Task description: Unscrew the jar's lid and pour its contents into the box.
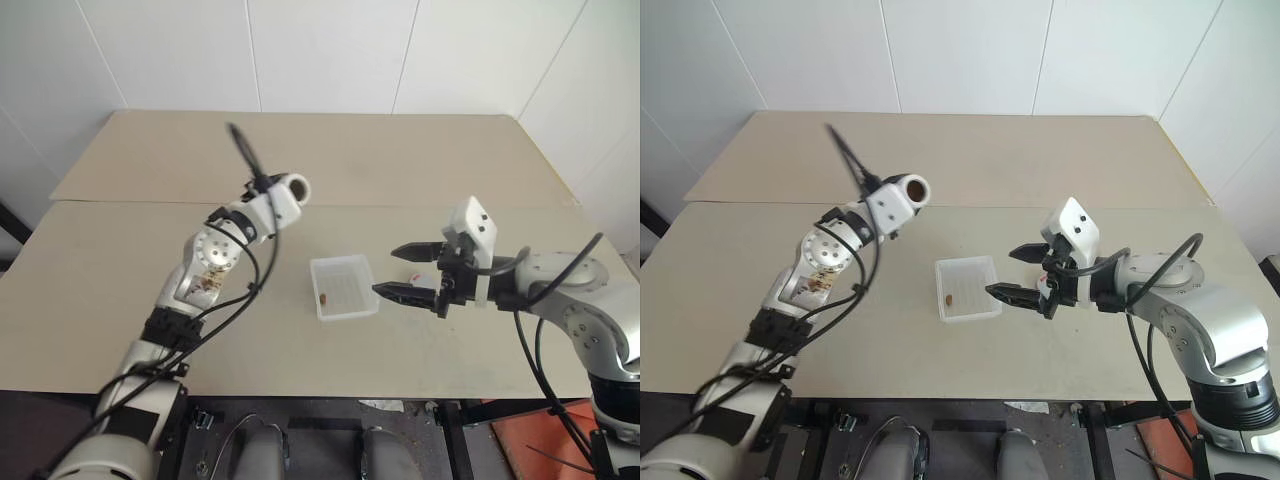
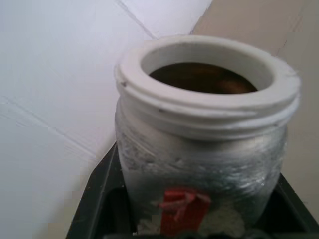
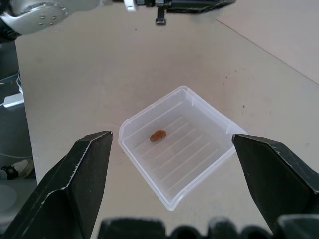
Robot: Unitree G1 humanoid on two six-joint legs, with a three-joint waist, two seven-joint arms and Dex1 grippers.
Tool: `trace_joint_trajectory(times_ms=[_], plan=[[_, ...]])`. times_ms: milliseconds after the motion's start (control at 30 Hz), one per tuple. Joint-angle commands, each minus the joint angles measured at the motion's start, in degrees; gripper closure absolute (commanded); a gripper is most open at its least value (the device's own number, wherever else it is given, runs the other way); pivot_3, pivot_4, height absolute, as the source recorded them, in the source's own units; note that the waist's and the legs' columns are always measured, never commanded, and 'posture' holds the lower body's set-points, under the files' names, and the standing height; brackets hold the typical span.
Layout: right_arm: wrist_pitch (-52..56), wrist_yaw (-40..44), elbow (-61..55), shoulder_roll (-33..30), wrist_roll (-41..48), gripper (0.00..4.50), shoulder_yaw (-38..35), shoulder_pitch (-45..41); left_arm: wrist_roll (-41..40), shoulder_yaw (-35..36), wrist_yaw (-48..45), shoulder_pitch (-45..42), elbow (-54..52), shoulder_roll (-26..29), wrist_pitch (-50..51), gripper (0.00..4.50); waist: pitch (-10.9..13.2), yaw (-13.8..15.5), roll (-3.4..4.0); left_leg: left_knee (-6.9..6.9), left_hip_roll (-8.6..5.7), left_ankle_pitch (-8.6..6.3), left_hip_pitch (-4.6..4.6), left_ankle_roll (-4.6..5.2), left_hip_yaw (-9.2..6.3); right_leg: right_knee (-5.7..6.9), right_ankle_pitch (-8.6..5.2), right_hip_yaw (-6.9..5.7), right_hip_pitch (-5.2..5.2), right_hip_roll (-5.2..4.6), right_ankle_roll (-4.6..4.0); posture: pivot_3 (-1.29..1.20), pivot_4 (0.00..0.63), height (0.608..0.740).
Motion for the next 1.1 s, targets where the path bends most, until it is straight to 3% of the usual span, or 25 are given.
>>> trace_joint_trajectory(times_ms=[33, 200, 500, 767, 900, 1100], plan=[[-2.24, 0.53, -0.21, -0.53, 0.12, 0.04, -1.52, -1.05, -9.51, 5.92, -2.54, 1.66, -7.83, -0.96, 11.74, 2.57, 0.00, -0.15, 0.00, 0.00, 0.00, 0.00, 0.00, 0.00, -0.01, 0.00, 0.00, 0.01, 0.00, 0.01, 0.00, 0.00, 0.150, 0.740], [-3.19, 0.86, 0.53, -0.69, -0.11, 0.04, -1.33, -1.06, -15.26, 10.14, -1.68, 6.17, -10.52, -2.38, 17.88, 2.57, 0.00, -0.29, 0.00, 0.00, 0.00, 0.00, 0.02, 0.00, -0.02, -0.01, 0.00, 0.01, 0.02, 0.01, 0.00, 0.00, 0.150, 0.740], [-4.30, 1.05, 0.58, -0.50, -0.41, 0.04, -1.29, -0.70, -14.19, 9.11, 0.85, 12.74, -8.83, -4.67, 12.35, 2.57, 0.00, -0.18, 0.00, -0.01, 0.00, 0.00, 0.05, 0.00, -0.03, -0.02, 0.01, 0.02, 0.05, 0.01, -0.01, 0.00, 0.150, 0.740], [-5.05, 1.01, 0.26, -0.27, -0.74, 0.00, -1.20, 0.01, -15.27, 9.85, 1.61, 15.25, -10.16, -4.26, 12.34, 0.03, 0.00, -0.21, 0.00, -0.01, 0.00, 0.00, 0.07, 0.00, -0.02, -0.03, 0.01, 0.02, 0.07, 0.01, -0.01, 0.00, 0.150, 0.740], [-5.22, 1.09, 0.34, -0.39, -0.78, 0.00, -1.18, 0.02, -15.90, 9.53, -0.27, 17.89, -13.97, -2.40, 13.73, 0.01, 0.00, -0.35, 0.00, -0.03, 0.00, 0.00, 0.08, 0.00, -0.02, -0.03, 0.01, 0.03, 0.07, 0.01, -0.01, 0.00, 0.150, 0.740], [-6.17, 1.66, 0.14, -1.77, -2.20, 0.00, -1.45, 1.93, -20.95, 11.89, -8.87, 26.40, -26.61, 7.10, 17.94, 0.01, -0.01, -0.62, 0.01, -0.05, 0.02, 0.00, 0.09, 0.00, -0.01, -0.03, 0.00, 0.05, 0.05, 0.01, -0.02, 0.00, 0.150, 0.740]])
